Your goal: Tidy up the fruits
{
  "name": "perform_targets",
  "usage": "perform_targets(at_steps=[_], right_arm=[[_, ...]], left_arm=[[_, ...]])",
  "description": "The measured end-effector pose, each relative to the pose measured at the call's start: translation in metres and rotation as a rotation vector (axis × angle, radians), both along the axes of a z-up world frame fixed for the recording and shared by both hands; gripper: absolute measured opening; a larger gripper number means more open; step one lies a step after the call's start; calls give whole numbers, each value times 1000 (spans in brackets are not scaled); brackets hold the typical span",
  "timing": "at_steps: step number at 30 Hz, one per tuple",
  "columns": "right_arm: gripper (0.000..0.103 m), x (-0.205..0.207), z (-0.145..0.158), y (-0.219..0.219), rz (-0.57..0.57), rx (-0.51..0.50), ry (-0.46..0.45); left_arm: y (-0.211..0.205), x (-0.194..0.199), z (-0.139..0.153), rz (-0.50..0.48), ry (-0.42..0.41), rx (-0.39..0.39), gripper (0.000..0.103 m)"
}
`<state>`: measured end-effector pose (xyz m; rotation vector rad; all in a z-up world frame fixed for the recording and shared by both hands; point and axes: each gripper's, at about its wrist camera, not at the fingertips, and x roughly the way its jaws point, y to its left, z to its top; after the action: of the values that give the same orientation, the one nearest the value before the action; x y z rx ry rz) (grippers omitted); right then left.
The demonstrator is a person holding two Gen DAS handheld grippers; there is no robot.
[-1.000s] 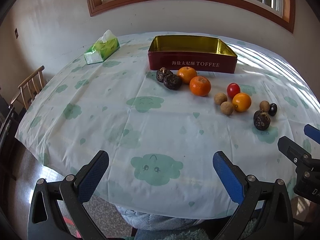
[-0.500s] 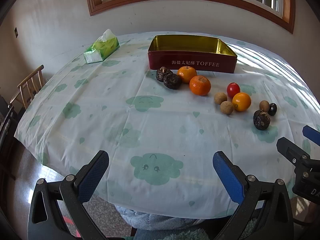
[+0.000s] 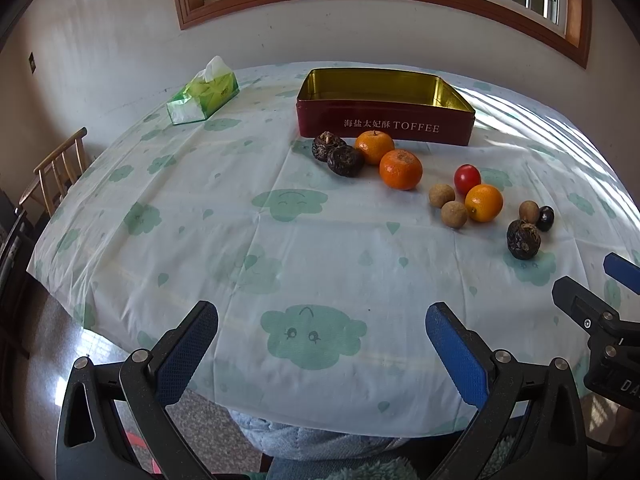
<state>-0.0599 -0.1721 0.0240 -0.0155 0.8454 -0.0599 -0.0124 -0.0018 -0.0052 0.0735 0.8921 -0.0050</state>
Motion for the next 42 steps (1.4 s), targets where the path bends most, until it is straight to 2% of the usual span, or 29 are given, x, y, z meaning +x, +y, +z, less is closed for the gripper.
perform_targets(at_steps=[37, 40, 42], right_arm=[[92, 2, 1, 0, -1, 1, 6], [85, 3, 1, -1, 2, 1, 9], [85, 2, -3, -1, -1, 8, 15]], left_arm=[[1, 0, -1, 1, 4, -4, 103], [1, 0, -1, 0, 5, -4, 103], [2, -2, -4, 0, 7, -7, 103]])
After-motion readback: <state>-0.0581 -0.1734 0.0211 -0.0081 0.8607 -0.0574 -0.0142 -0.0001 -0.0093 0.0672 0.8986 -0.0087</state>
